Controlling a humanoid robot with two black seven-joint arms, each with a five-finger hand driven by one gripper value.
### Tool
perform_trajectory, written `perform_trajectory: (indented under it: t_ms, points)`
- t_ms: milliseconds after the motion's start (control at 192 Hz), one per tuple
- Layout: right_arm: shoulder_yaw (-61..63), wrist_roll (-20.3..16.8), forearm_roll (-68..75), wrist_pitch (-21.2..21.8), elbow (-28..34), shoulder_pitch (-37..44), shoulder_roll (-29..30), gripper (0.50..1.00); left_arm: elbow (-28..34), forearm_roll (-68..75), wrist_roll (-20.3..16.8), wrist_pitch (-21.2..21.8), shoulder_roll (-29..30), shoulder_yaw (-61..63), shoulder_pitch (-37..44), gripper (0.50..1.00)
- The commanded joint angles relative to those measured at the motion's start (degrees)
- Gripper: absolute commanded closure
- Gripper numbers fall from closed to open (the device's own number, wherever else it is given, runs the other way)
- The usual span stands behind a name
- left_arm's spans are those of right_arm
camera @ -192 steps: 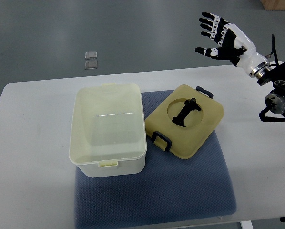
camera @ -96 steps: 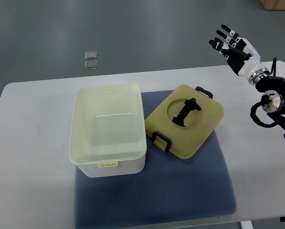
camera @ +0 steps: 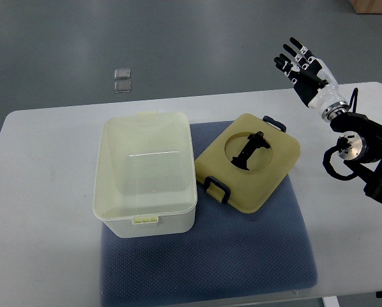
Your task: Open white storage box with right hand
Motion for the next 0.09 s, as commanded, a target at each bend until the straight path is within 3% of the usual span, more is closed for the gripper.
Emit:
perform_trajectory:
  t_ms: [0, 84]
  points:
    - [0.1, 0.4, 0.0, -1.1, -0.1, 0.0, 0.2, 0.57, 0.0, 0.0, 0.0, 0.0, 0.0, 0.0, 0.0, 0.5]
    - [0.0, 0.8, 0.0, -1.5, 0.0, -0.2, 0.3, 0.57, 0.0, 0.0, 0.0, 0.0, 0.0, 0.0, 0.0, 0.5]
